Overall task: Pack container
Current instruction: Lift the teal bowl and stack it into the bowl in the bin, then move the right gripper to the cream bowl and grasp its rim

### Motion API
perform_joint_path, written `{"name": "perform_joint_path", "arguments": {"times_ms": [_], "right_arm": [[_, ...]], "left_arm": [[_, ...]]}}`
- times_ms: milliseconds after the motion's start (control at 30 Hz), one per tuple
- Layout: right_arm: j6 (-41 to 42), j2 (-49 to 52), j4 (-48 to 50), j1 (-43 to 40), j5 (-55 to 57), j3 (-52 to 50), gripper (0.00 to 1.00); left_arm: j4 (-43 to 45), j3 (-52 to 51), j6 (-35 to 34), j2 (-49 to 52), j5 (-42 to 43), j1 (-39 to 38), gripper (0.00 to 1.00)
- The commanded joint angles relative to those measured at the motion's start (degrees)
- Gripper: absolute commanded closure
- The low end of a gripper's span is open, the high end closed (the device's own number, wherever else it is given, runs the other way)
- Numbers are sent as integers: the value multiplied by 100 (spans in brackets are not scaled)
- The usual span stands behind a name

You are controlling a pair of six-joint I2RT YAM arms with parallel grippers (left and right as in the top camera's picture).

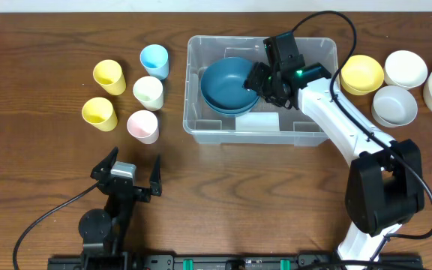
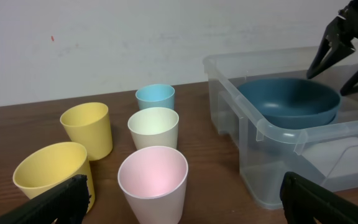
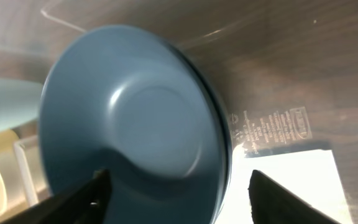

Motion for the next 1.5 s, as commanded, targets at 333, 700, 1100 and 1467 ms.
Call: {"name": "perform_joint_path", "arguments": {"times_ms": [333, 700, 1100, 1467], "right_arm": [[-728, -442, -1207, -149, 968, 1453, 2], [-704, -909, -3770, -2524, 2577, 2277, 1], [-651, -903, -3215, -4730, 1596, 1040, 1], [824, -901, -1910, -5482, 1622, 354, 1]], "left_arm": [[-184, -114, -7, -35, 35, 26, 2], [-184, -114, -7, -35, 35, 26, 2], [-184, -114, -7, -35, 35, 26, 2], [-184, -114, -7, -35, 35, 26, 2]]}}
